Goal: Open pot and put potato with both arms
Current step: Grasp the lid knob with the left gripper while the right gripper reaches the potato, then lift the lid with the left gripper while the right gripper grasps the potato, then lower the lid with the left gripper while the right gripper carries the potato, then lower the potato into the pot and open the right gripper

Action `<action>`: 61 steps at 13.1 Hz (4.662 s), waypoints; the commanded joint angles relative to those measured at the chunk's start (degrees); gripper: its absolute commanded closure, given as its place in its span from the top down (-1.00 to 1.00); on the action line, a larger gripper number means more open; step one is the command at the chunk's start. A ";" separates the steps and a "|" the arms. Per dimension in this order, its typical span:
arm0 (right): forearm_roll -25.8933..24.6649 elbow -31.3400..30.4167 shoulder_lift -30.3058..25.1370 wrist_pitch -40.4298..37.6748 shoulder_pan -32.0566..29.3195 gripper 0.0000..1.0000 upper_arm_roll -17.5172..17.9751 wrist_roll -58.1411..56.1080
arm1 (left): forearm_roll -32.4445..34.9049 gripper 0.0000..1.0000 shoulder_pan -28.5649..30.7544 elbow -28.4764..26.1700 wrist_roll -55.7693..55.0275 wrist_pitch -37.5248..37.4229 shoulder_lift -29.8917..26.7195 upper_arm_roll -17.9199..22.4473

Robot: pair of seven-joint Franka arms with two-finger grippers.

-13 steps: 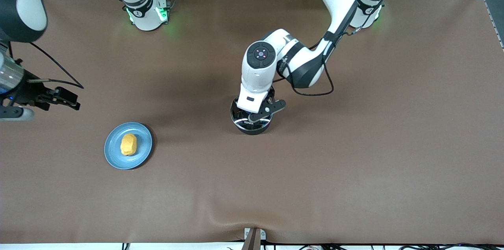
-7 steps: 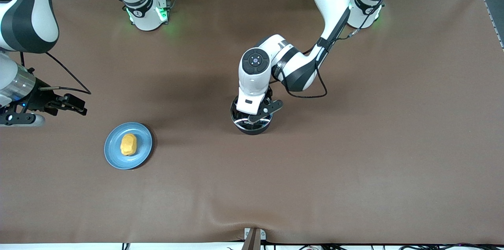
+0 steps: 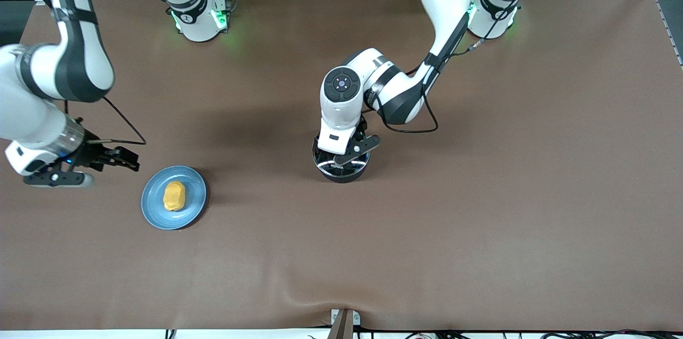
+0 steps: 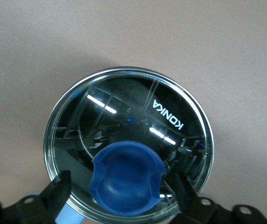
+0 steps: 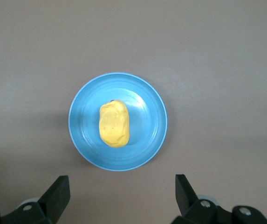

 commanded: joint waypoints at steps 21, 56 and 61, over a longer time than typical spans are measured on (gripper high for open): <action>0.24 0.00 23.16 25.24 3.22 1.00 0.41 -1.34 | -0.44 -1.00 24.82 -0.84 37.58 -17.54 -16.24 -0.39; -5.01 30.77 27.46 -1.84 44.60 -0.80 -1.44 39.60 | 0.09 1.00 45.16 -26.50 68.48 -9.90 -41.53 -4.34; -6.78 30.33 29.93 0.19 48.04 -0.80 -1.52 45.41 | -2.62 1.00 45.50 -23.10 68.74 -19.38 -44.99 -3.82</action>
